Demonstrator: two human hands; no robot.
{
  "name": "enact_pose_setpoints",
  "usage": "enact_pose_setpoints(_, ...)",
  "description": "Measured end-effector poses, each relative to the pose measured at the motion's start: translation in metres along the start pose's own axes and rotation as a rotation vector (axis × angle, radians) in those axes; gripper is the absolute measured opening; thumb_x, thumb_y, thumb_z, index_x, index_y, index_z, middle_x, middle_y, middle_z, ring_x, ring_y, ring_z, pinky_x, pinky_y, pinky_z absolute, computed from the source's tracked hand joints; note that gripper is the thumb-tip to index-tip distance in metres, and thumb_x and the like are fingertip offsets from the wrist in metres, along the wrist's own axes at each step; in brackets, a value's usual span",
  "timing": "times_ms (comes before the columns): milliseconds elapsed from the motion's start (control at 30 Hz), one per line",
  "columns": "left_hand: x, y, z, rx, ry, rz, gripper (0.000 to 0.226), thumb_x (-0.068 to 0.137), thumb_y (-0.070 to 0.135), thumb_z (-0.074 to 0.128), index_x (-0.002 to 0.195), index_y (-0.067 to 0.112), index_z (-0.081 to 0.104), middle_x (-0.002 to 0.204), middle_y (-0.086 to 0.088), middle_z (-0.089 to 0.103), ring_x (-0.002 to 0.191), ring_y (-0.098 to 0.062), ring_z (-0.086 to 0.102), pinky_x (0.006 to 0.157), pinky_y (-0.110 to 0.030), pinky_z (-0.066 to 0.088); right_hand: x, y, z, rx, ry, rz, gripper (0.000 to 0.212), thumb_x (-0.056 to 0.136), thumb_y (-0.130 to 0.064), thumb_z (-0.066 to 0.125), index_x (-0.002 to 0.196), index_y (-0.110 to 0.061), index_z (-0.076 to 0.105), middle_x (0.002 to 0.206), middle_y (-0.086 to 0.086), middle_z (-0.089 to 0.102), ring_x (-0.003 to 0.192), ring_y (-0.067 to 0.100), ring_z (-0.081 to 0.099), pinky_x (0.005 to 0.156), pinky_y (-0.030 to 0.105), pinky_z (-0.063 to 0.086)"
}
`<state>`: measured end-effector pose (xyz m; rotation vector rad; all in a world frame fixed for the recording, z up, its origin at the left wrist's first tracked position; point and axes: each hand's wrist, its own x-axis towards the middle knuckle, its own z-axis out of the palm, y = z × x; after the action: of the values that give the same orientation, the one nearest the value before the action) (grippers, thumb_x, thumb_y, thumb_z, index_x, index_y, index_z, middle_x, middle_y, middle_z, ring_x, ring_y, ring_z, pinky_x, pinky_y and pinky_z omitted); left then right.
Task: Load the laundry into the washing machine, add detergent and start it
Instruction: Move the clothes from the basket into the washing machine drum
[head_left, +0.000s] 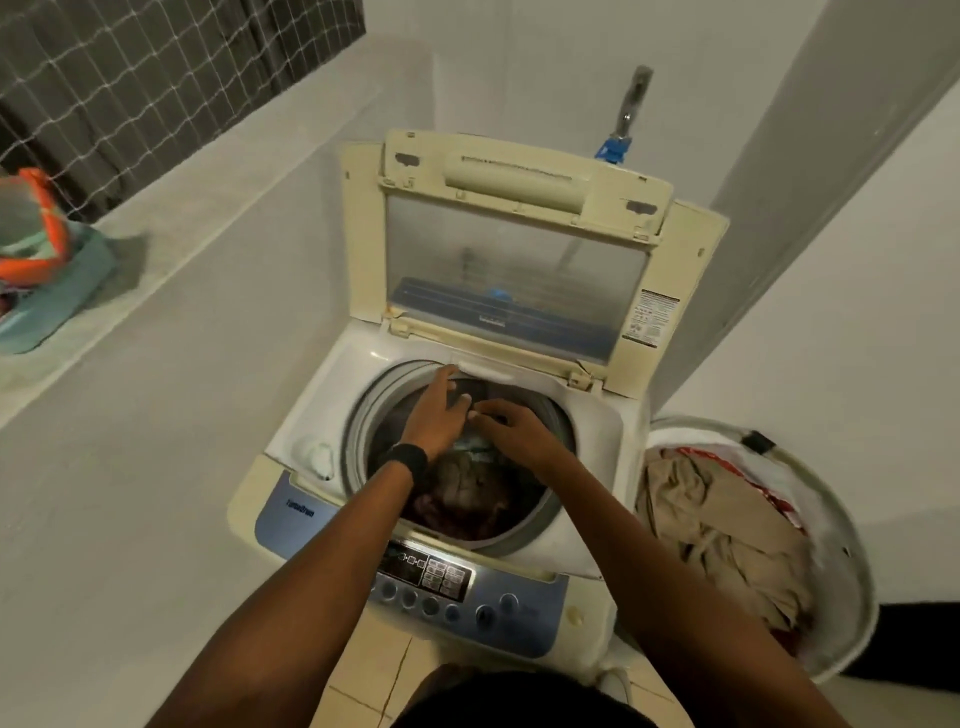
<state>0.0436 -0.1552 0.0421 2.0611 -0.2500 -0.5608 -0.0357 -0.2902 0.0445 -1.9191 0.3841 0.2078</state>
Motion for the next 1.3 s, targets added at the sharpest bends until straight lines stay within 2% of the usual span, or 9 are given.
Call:
enact_pose_setpoints(133,0.007,0.016,0.033,-0.012,-0.099,0.058,0.043,0.106,0.022,0.051,0.148,0.023,0.043,0.139,-0.010,0.058,0.124,-0.030,0.058,0.107,-0.046,0.049,-0.017,0.011,-0.030,0.008,0.055,-0.019,0.030,0.104,-0.030,0.058,0.127,-0.014,0.068,0.110,-0.006,0.066,0.089,-0.002,0.061,0.074,0.012,0.048)
enact_pose_setpoints(233,0.007,0.033,0.062,-0.016,-0.153,0.116,0.037,0.108,0.023,0.049,0.145,0.025,0.047,0.132,-0.004,0.059,0.117,-0.021,0.058,0.104,-0.040,0.048,-0.033,0.026,-0.059,0.053,0.138,0.015,0.025,0.102,-0.032,0.060,0.123,-0.020,0.067,0.113,-0.005,0.067,0.103,0.009,0.064,0.093,0.024,0.052)
enact_pose_setpoints(367,0.005,0.058,0.112,-0.001,-0.255,0.194,0.033,0.108,0.022,0.049,0.140,0.023,0.054,0.127,-0.003,0.063,0.115,-0.020,0.060,0.101,-0.036,0.048,-0.051,0.057,-0.101,0.092,0.296,0.071,0.018,0.098,-0.035,0.067,0.114,-0.027,0.069,0.122,-0.003,0.069,0.114,0.015,0.065,0.100,0.032,0.052)
enact_pose_setpoints(467,0.003,0.071,0.148,0.014,-0.306,0.247,0.027,0.106,0.020,0.053,0.132,0.020,0.061,0.121,-0.004,0.068,0.112,-0.019,0.063,0.092,-0.029,0.049,-0.070,0.085,-0.131,0.074,0.401,0.125,0.023,0.097,-0.034,0.067,0.117,-0.023,0.070,0.123,-0.004,0.070,0.115,0.017,0.065,0.098,0.032,0.052)
enact_pose_setpoints(700,-0.007,0.081,0.221,0.120,-0.472,0.276,0.017,0.102,0.029,0.057,0.115,0.030,0.067,0.110,0.004,0.074,0.105,-0.015,0.068,0.097,-0.039,0.055,-0.115,0.164,-0.184,-0.063,0.487,0.258,0.023,0.095,-0.017,0.067,0.117,-0.011,0.072,0.111,0.005,0.072,0.096,0.019,0.066,0.078,0.025,0.056)
enact_pose_setpoints(800,-0.019,0.083,0.242,0.138,-0.485,0.265,0.016,0.101,0.023,0.060,0.113,0.027,0.071,0.116,0.004,0.073,0.108,-0.017,0.066,0.099,-0.038,0.054,-0.127,0.204,-0.181,-0.108,0.404,0.354,0.023,0.091,-0.019,0.073,0.113,-0.012,0.070,0.104,0.005,0.071,0.097,0.021,0.065,0.088,0.036,0.054)
enact_pose_setpoints(967,-0.032,0.076,0.263,0.192,-0.521,0.185,0.025,0.097,0.018,0.057,0.116,0.030,0.069,0.112,0.001,0.074,0.102,-0.023,0.070,0.098,-0.044,0.056,-0.139,0.245,-0.154,-0.167,0.071,0.401,0.050,0.088,-0.031,0.075,0.133,-0.018,0.059,0.121,0.003,0.064,0.112,0.024,0.062,0.090,0.035,0.050)
enact_pose_setpoints(1100,-0.032,0.058,0.275,0.238,-0.506,0.120,0.026,0.091,0.020,0.056,0.108,0.035,0.067,0.098,0.000,0.074,0.090,-0.028,0.071,0.093,-0.050,0.057,-0.146,0.257,-0.131,-0.245,-0.237,0.348,0.036,0.086,-0.031,0.077,0.116,-0.012,0.070,0.110,0.005,0.068,0.097,0.019,0.062,0.089,0.039,0.053)
enact_pose_setpoints(1300,-0.048,0.056,0.292,0.345,-0.499,0.086,0.020,0.099,0.010,0.062,0.116,0.015,0.071,0.113,0.004,0.068,0.107,-0.017,0.063,0.101,-0.028,0.047,-0.151,0.264,-0.134,-0.213,-0.288,0.262,0.020,0.092,-0.018,0.071,0.111,-0.010,0.074,0.113,0.009,0.070,0.099,0.021,0.062,0.082,0.032,0.048)
